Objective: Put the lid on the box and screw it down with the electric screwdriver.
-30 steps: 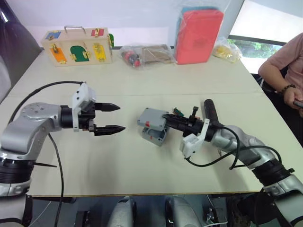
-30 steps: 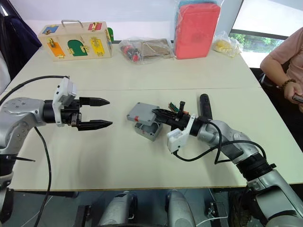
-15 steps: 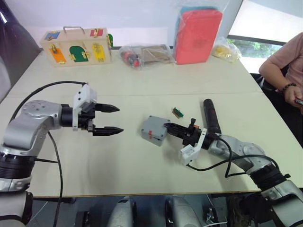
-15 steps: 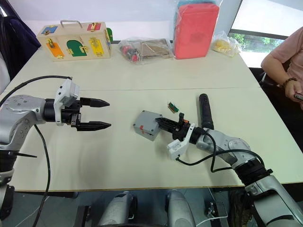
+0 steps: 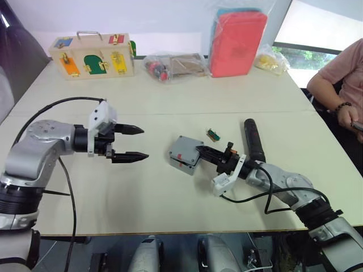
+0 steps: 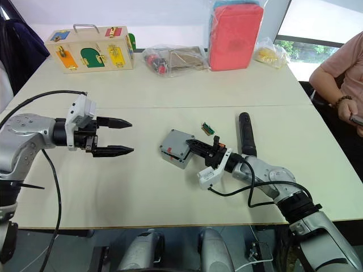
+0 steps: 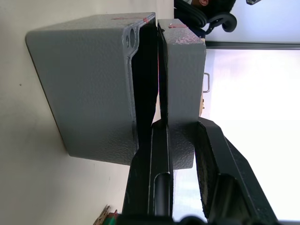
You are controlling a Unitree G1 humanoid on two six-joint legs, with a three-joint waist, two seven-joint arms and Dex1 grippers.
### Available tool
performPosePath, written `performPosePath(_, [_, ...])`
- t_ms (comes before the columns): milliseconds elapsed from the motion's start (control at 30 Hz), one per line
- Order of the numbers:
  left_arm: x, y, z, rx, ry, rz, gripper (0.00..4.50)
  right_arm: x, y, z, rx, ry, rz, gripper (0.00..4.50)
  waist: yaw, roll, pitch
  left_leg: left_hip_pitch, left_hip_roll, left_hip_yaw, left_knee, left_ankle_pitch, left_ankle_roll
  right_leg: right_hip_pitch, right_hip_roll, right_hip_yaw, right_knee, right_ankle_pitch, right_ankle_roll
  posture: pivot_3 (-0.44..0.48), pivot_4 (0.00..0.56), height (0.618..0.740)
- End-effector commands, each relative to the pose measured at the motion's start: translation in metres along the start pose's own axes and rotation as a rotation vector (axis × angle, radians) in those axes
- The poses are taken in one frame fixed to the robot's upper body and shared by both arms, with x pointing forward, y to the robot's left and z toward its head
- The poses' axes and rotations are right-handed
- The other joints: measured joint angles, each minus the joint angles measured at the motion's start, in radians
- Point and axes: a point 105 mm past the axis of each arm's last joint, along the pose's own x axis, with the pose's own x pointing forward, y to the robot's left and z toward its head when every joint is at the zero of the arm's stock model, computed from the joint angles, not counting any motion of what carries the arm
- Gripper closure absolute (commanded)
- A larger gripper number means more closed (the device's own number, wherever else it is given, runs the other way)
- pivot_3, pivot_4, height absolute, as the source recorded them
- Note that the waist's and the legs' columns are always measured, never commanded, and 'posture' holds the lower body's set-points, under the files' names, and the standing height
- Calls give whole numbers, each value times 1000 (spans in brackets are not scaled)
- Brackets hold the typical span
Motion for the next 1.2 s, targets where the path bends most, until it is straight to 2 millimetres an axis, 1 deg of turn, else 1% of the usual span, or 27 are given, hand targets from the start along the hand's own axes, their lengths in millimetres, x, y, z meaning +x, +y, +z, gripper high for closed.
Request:
performPosePath(33, [-1, 1, 9, 55, -6, -1, 79, -1, 0, 5, 0, -11, -8, 4352, 0, 0, 0, 0, 0, 0, 0, 0, 0, 0, 0, 0, 0, 0, 0, 0, 150, 730])
performPosePath(300, [3, 6, 9, 71, -7, -14, 79, -8, 9, 4, -28, 2, 9, 4352, 1, 0, 0, 0, 0, 0, 0, 0, 0, 0, 0, 0, 1, 0, 0, 0, 150, 730])
performPosePath(567, [7, 6, 9, 83, -10, -31, 79, -5, 11, 9, -24, -12, 6, 4352, 0, 0, 0, 0, 0, 0, 0, 0, 0, 0, 0, 0, 1, 0, 0, 0, 150, 730])
performPosePath(833, [7, 6, 9, 86, -10, -34, 79, 0, 0, 8, -19, -13, -36, 4352, -1, 0, 0, 0, 0, 0, 1, 0, 0, 0, 0, 0, 2, 0, 0, 0, 150, 730])
performPosePath(1200, [7, 6, 9, 84, -11, -29, 79, 4, -6, 7, -23, -16, -58, 4352, -1, 0, 0, 0, 0, 0, 1, 0, 0, 0, 0, 0, 2, 0, 0, 0, 150, 730])
